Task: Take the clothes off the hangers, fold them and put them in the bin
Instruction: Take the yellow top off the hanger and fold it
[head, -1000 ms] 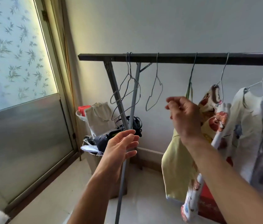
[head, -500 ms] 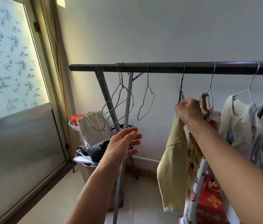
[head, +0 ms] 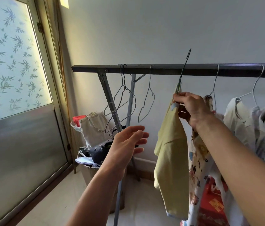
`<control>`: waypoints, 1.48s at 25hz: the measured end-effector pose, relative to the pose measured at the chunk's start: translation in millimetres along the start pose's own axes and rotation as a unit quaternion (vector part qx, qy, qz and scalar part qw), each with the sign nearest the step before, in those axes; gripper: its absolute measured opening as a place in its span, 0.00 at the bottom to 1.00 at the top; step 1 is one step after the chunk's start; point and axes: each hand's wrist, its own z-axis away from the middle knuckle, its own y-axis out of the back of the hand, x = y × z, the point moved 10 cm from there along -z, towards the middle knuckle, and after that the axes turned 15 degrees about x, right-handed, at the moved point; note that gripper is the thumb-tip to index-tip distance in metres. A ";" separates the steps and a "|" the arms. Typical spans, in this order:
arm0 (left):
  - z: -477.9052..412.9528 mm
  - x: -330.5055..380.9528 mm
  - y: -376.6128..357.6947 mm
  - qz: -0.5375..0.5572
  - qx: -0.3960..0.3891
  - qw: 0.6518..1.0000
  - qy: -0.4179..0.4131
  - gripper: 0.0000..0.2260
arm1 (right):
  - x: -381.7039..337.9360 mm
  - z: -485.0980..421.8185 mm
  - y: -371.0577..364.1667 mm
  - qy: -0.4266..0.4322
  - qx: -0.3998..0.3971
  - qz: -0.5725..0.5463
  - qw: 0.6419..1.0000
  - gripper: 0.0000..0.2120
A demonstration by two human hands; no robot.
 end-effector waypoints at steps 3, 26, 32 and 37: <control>4.2 24.5 -11.0 -0.003 -0.013 0.998 -0.068 0.10 | -0.5 21.0 -17.3 0.018 -0.077 0.048 0.996 0.03; 10.4 15.6 1.7 -0.337 -0.152 0.913 -0.171 0.09 | 57.6 82.1 -30.9 -0.113 -0.087 0.013 0.990 0.05; -7.8 -14.1 31.4 -0.227 -0.026 0.973 -0.042 0.07 | 22.2 80.5 -26.2 -0.170 -0.150 -0.014 0.974 0.14; -11.6 -26.9 62.4 -0.072 0.067 0.994 0.042 0.09 | -25.4 45.9 -5.2 -0.044 -0.059 0.035 0.997 0.14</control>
